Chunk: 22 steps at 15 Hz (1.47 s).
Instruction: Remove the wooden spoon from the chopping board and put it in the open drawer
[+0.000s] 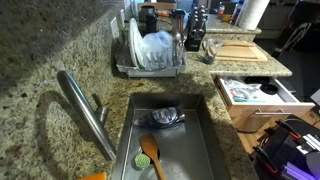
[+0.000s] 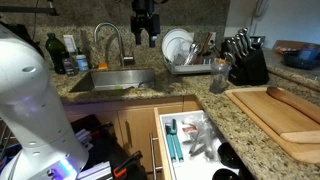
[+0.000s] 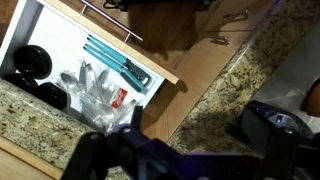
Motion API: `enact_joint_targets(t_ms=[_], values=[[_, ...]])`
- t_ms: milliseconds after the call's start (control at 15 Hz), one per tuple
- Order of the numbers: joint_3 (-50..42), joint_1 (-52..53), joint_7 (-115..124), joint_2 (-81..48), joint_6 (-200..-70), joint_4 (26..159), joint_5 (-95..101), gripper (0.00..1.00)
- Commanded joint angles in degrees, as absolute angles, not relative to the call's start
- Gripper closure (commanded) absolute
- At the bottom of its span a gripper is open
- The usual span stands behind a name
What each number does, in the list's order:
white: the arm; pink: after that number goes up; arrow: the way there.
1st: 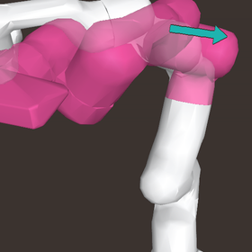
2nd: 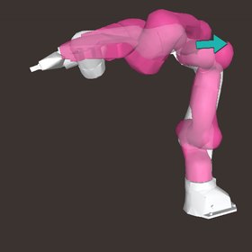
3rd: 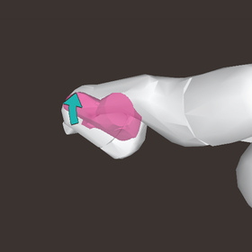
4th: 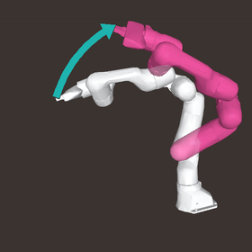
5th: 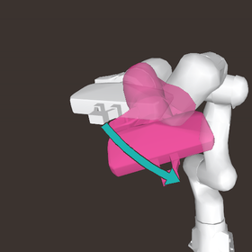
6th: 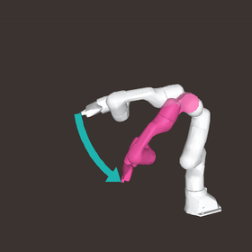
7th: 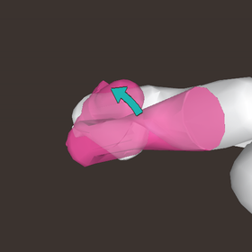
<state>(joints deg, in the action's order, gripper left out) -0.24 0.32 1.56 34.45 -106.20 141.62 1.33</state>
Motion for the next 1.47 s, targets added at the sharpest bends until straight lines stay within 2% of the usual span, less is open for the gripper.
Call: enact_joint_targets(t_ms=[0, 533, 733, 1067, 1133, 1333, 1400], values=[[0.0, 0.1, 1.4, 34.4, -106.1, 141.5, 1.2, 0.0], [0.9, -1.1, 2.1, 35.1, -107.9, 141.4, 4.6, 0.0], [-3.6, -6.5, 2.3, 32.8, -111.4, 134.9, 13.3, 0.0], [-14.5, -15.5, 3.0, 29.6, -112.4, 130.7, 14.6, 0.0], [-11.8, -13.2, 2.6, 32.7, -111.1, 132.1, 13.6, 0.0], [-15.0, -15.8, 2.0, 30.8, -111.8, 131.5, 13.6, 0.0], [-14.5, -17.3, 7.5, 26.7, -111.8, 129.2, 13.5, 0.0]])
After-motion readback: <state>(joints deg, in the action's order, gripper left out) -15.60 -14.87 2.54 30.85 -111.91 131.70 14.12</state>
